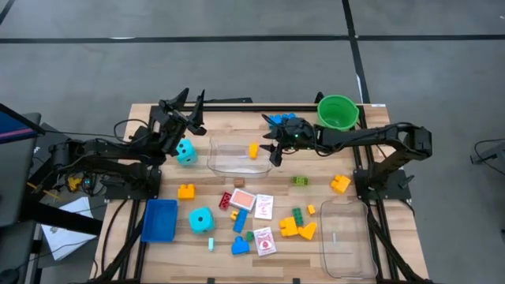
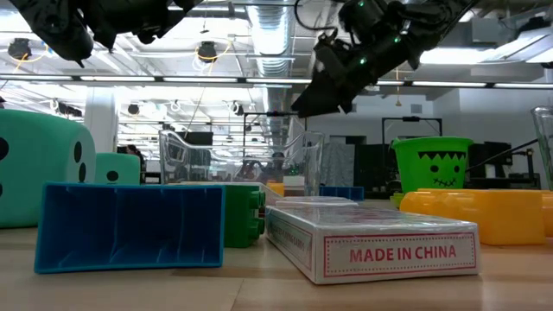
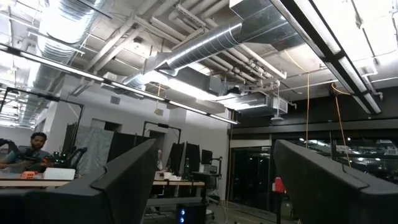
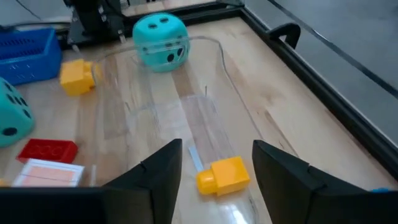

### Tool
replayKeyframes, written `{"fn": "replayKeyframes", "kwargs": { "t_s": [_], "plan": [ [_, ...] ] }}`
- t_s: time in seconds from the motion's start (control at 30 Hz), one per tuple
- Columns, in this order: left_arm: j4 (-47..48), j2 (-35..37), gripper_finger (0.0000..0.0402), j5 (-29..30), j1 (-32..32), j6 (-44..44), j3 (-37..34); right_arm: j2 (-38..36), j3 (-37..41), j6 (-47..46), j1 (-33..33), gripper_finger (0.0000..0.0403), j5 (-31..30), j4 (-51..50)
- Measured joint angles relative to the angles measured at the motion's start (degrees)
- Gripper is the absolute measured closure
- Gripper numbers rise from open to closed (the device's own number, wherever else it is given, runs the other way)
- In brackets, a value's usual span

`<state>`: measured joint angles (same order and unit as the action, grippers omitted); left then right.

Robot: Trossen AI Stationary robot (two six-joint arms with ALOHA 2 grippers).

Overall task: Pick & Place Toys
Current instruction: Put the light green game piece into the top transparent bin

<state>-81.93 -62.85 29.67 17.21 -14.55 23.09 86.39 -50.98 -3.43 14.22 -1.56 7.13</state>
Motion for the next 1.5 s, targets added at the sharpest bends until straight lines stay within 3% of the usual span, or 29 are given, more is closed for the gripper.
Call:
{"fn": "replayKeyframes", "kwargs": {
  "t_s": [0.27,0.63,0.77,1.07,1.27,1.5],
  "plan": [
    [0.02,0.0,0.0086,0.0,-0.02,-0.13,0.0,-8.66,0.0,-3.8,-4.56,0.0227,-0.78,-12.84],
    [0.02,0.0,0.0086,0.0,-0.05,0.04,-0.01,-14.72,0.02,-16.88,-19.55,0.0231,-19.41,-31.55],
    [0.02,0.01,0.0086,0.0,-0.15,0.26,-0.02,-14.95,0.02,-21.18,-25.11,0.023,-22.51,-34.36],
    [0.02,0.0,0.0086,0.0,-0.15,0.44,-0.02,-14.93,0.02,-24.97,-28.38,0.0222,-19.6,-42.73],
    [0.02,0.01,0.0086,0.0,-0.15,0.46,-0.02,-13.82,2.03,-26.77,-25.21,0.0174,-11.03,-45.18],
    [0.02,0.0,0.0086,0.0,-0.15,0.46,-0.02,-12.47,5.83,-22.09,-22.25,0.0129,-10.43,-43.33]
  ]
}}
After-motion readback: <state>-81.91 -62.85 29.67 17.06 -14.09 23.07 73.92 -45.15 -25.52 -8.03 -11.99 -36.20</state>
